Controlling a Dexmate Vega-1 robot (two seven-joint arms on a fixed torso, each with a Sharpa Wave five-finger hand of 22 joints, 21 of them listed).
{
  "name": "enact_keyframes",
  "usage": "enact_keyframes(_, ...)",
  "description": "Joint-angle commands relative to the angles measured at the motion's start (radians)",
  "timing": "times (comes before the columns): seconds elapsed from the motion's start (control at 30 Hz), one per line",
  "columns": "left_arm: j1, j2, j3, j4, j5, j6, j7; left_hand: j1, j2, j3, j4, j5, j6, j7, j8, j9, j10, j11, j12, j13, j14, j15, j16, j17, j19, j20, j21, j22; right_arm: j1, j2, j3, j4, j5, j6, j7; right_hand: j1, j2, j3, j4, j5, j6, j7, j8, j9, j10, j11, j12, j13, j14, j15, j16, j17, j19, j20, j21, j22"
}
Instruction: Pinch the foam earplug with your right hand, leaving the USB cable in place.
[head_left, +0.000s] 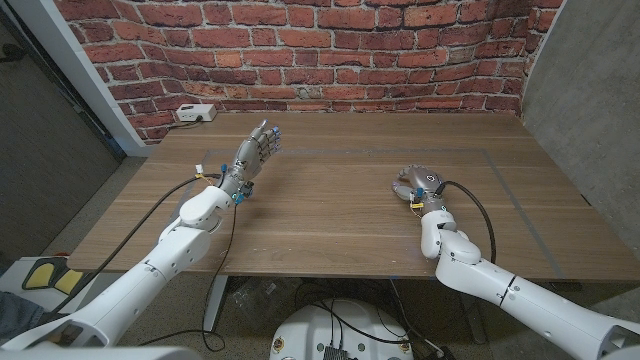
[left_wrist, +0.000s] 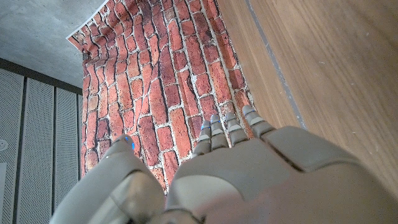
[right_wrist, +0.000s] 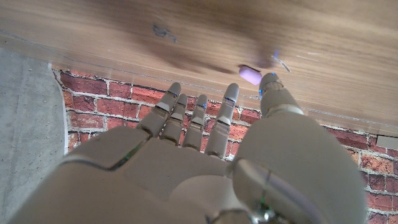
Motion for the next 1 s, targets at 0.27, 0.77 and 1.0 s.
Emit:
enact_keyframes(0.27, -0.01, -0.007, 0.005, 0.012, -0.005, 0.003, -0.008, 0.008, -0.003, -0.003, -0.002, 0.006, 0.012, 0.0, 0.0, 0.003, 0.012, 0.0, 0.001, 0.001, 0.012, -0.002, 0.001, 0.003, -0.002, 0.011, -0.005, 0.003, 0.012, 0.028, -0.022, 0.059, -0.007, 0.006, -0.059, 0.033, 0.001, 0.009, 0.008, 0.014, 0.073, -0.02, 0.032, 0.004, 0.055, -0.031, 0.015, 0.002, 0.055, -0.018, 0.009, 0.004, 0.044, -0.006, 0.014, 0.004)
enact_keyframes(0.77, -0.009, -0.006, 0.004, 0.007, -0.005, 0.008, -0.004, 0.009, -0.002, -0.004, -0.002, 0.005, 0.014, 0.0, -0.002, 0.003, 0.015, -0.002, 0.0, 0.001, 0.015, -0.003, 0.001, 0.003, -0.002, 0.012, -0.008, 0.003, 0.023, 0.071, -0.03, 0.148, -0.002, 0.07, -0.152, 0.067, 0.007, 0.019, 0.01, 0.023, 0.161, -0.041, 0.07, 0.005, 0.14, -0.073, 0.032, 0.001, 0.143, -0.054, 0.017, 0.007, 0.108, -0.019, 0.033, 0.006)
enact_keyframes(1.0, -0.006, -0.005, 0.001, 0.003, -0.007, 0.011, 0.001, 0.01, -0.001, -0.005, -0.002, 0.005, 0.015, -0.001, -0.002, 0.003, 0.016, -0.001, 0.0, 0.001, 0.016, -0.003, 0.001, 0.003, -0.002, 0.013, -0.01, 0.003, 0.025, 0.081, -0.028, 0.168, 0.0, 0.092, -0.188, 0.077, 0.014, 0.022, 0.013, 0.024, 0.194, -0.041, 0.086, 0.006, 0.173, -0.092, 0.038, 0.001, 0.181, -0.067, 0.02, 0.008, 0.129, -0.022, 0.039, 0.007)
